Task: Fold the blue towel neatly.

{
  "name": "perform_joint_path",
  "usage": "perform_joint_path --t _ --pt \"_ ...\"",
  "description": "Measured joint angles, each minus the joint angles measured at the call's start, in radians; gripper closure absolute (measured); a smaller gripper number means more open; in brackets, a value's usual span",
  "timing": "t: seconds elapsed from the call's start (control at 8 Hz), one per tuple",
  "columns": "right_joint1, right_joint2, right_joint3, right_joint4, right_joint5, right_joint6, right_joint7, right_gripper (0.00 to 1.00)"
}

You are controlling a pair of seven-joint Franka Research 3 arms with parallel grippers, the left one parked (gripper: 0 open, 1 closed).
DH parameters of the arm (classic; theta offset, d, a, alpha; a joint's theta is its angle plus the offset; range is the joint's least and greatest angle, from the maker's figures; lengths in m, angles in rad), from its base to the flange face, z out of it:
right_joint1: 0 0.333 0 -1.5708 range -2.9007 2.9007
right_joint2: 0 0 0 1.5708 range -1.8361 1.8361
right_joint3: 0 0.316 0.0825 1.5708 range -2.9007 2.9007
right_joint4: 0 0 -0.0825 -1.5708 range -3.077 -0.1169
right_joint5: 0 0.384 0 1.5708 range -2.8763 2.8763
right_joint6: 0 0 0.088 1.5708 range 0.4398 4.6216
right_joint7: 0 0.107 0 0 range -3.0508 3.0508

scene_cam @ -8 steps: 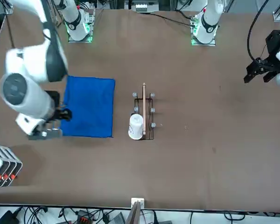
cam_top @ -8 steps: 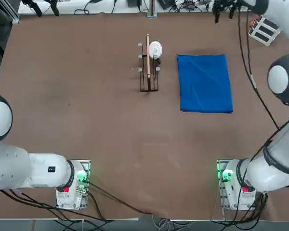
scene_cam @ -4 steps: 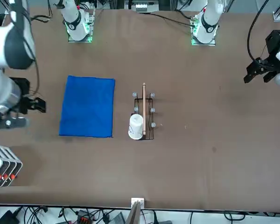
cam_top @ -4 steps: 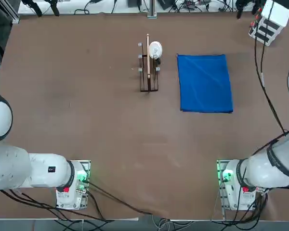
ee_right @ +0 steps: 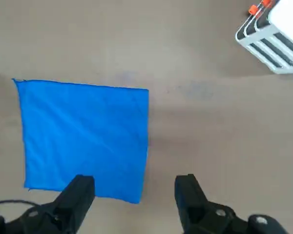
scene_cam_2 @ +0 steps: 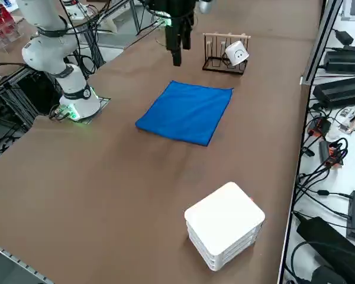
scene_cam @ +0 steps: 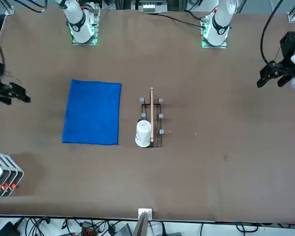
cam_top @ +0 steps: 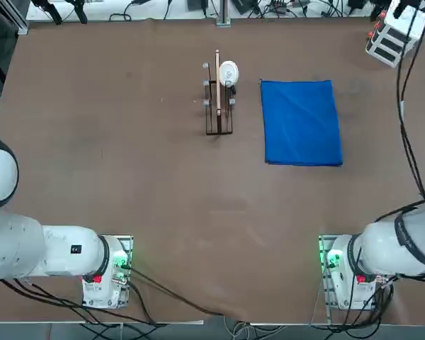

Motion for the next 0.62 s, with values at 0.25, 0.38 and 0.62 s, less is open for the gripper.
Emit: perform_joint_path --t 0.25,0.38,0.62 --pt "0.022 -0.053 0.014 -0.003 0.001 -0.019 0.058 0.0" --pt "0.039 -0.09 0.02 -0.022 0.001 -0.037 0.099 0.0" --pt "0.069 -0.189 0.025 -0.131 0.0 -0.022 0.13 0.0"
